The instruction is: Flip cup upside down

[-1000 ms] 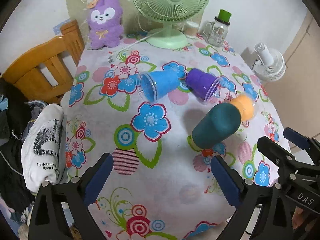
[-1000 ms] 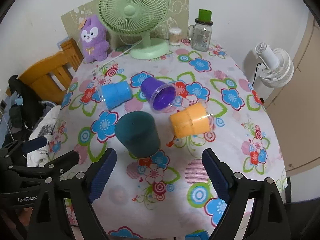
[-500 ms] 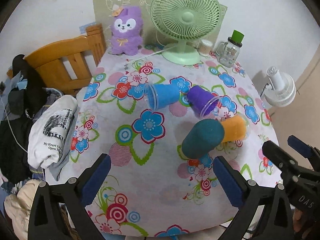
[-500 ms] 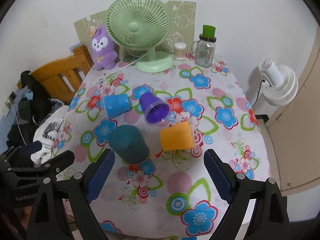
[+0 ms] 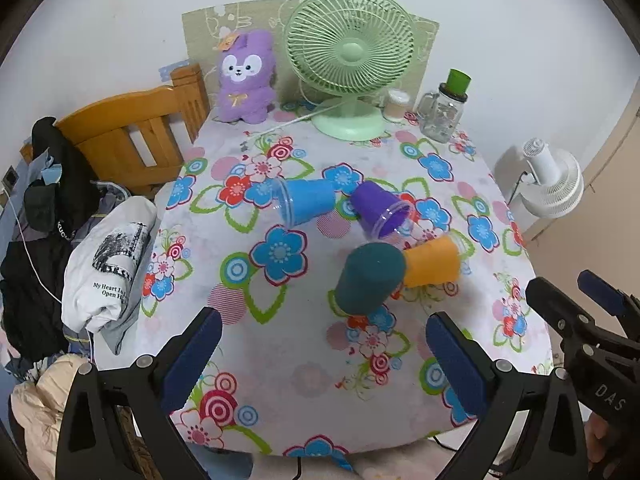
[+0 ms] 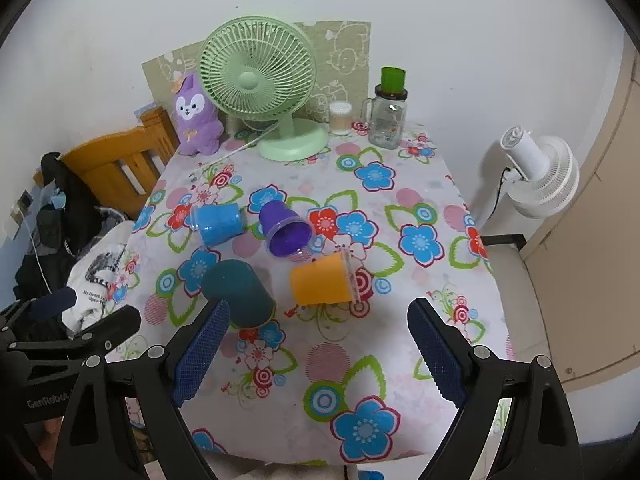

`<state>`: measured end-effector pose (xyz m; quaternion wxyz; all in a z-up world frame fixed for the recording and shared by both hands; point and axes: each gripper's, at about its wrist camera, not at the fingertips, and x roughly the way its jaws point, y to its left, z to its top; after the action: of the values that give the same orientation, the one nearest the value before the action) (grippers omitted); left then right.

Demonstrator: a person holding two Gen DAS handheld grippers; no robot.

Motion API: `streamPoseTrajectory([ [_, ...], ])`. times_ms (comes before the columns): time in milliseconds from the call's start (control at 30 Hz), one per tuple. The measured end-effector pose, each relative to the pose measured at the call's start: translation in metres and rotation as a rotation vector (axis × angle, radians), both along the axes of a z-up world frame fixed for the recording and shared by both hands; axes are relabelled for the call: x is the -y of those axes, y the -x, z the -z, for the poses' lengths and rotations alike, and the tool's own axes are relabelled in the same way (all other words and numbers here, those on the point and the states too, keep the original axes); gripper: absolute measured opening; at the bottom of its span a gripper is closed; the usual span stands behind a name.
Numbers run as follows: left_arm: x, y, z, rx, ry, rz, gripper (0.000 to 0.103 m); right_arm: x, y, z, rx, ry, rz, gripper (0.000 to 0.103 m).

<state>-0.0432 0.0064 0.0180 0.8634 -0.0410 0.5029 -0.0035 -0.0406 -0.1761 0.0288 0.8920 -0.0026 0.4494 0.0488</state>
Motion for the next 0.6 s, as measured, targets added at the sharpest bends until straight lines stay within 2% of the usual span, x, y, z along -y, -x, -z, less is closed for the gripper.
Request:
streamPoseTrajectory([
  [300,0.01,0.008,-0.015,0.021,-0.016,0.013,0.103,0.004,0.013,-0.011,0.01,0.026,0.027,0.092],
  [600,0.012,0.014,-0.014,0.024,-0.015,0.026,0.103,0.008,0.023,-0.01,0.016,0.029,0.063,0.092],
])
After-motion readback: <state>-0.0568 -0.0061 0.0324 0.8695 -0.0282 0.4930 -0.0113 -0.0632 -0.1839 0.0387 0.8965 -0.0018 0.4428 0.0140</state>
